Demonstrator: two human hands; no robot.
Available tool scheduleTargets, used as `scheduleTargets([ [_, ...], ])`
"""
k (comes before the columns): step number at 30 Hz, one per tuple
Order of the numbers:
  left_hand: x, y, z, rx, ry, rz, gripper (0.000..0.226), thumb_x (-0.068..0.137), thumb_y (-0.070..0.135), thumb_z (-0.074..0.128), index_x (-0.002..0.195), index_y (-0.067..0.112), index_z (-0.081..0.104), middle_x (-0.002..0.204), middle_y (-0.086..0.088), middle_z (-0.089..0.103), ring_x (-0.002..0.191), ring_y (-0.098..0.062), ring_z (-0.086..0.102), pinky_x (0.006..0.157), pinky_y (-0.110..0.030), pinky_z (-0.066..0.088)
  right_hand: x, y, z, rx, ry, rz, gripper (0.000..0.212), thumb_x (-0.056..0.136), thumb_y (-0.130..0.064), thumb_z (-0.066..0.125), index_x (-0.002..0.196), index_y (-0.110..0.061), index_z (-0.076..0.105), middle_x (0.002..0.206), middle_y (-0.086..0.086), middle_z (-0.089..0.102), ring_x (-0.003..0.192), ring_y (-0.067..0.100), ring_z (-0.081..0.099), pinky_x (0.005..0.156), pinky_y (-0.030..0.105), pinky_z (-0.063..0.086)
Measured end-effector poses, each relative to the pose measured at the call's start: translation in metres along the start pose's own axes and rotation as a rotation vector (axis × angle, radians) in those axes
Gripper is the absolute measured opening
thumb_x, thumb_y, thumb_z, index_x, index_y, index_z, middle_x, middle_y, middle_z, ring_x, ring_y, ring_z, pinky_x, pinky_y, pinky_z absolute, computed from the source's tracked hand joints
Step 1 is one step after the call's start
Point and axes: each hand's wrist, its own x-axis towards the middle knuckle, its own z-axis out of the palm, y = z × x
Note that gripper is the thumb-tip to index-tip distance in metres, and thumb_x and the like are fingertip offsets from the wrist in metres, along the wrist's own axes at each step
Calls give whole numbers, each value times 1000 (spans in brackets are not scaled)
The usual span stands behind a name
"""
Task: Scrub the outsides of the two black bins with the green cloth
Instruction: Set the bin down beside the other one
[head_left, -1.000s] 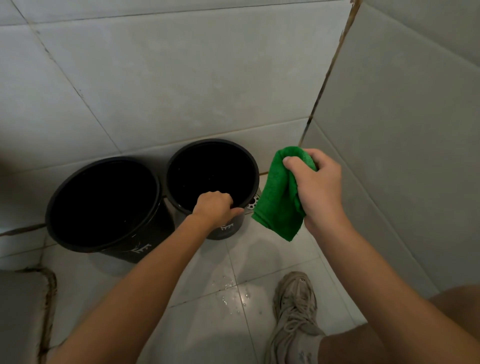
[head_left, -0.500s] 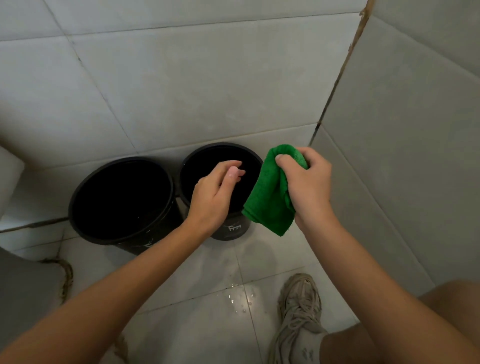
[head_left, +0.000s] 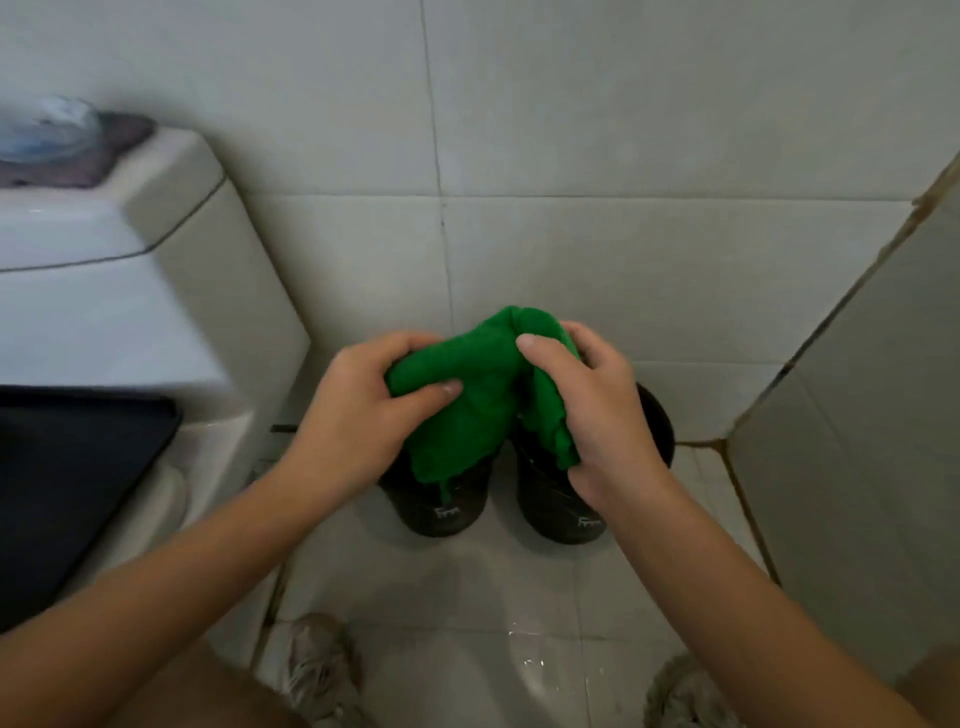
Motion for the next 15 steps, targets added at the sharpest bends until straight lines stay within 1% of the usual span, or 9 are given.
scheduleTargets([
  [2, -3, -3, -45, -41, 83, -64, 17, 67, 24, 74, 83, 25, 69, 71, 15, 72, 68, 1, 65, 64, -18, 54, 3, -1, 16, -116, -200, 74, 11, 89, -7, 65, 96, -16, 65, 99, 10, 69, 91, 22, 69, 79, 42, 58],
  [3, -6, -6, -64, -55, 113, -90, 19, 66, 24, 76, 84, 23, 71, 72, 10, 73, 70, -5, 67, 66, -22, 55, 5, 1, 25, -178, -291, 107, 16, 86, -6, 67, 97, -18, 65, 100, 8, 68, 91, 21, 69, 79, 43, 58],
  [4, -10, -10, -80, -81, 138, -123, 18, 67, 20, 78, 84, 20, 72, 73, 7, 74, 71, -8, 69, 67, -25, 57, 6, 4, 33, -239, -376, 129, 22, 80, -7, 70, 96, -20, 66, 99, 6, 68, 89, 19, 69, 77, 42, 58],
  [6, -20, -16, -108, -131, 178, -195, 17, 76, 5, 79, 85, 17, 72, 74, 5, 76, 72, -10, 72, 67, -25, 59, 7, 11, 54, -410, -530, 125, 32, 67, -13, 66, 97, -23, 68, 95, 7, 70, 84, 20, 68, 75, 40, 57],
  [8, -32, -22, -131, -122, 192, -229, 18, 84, -4, 69, 86, 14, 71, 73, 5, 76, 70, -8, 72, 62, -20, 57, 6, 18, 77, -626, -652, 75, 37, 62, -17, 60, 97, -24, 68, 95, 9, 72, 86, 22, 69, 75, 37, 55],
  [9, -38, -25, -143, -111, 199, -238, 19, 85, -5, 66, 86, 13, 71, 73, 4, 76, 69, -7, 72, 61, -19, 55, 6, 22, 89, -705, -694, 58, 37, 62, -18, 58, 97, -22, 68, 93, 8, 71, 85, 21, 68, 73, 35, 54],
  [11, -50, -32, -166, -92, 219, -254, 19, 87, -4, 65, 86, 13, 72, 74, 3, 76, 70, -8, 72, 62, -19, 56, 6, 32, 113, -764, -717, 64, 33, 62, -19, 54, 92, -13, 68, 82, 7, 67, 76, 18, 64, 66, 32, 47],
  [13, -61, -39, -188, -83, 247, -276, 18, 88, -2, 64, 86, 14, 72, 75, 2, 77, 71, -9, 72, 64, -20, 58, 6, 44, 138, -768, -686, 80, 23, 65, -18, 53, 82, -3, 62, 72, 6, 58, 67, 17, 56, 62, 31, 39],
  [15, -70, -46, -210, -74, 263, -298, 19, 88, -2, 64, 86, 14, 73, 77, 1, 77, 71, -10, 73, 64, -21, 58, 7, 58, 161, -769, -650, 73, 14, 76, -12, 54, 75, 2, 55, 68, 8, 50, 64, 18, 49, 63, 32, 34],
])
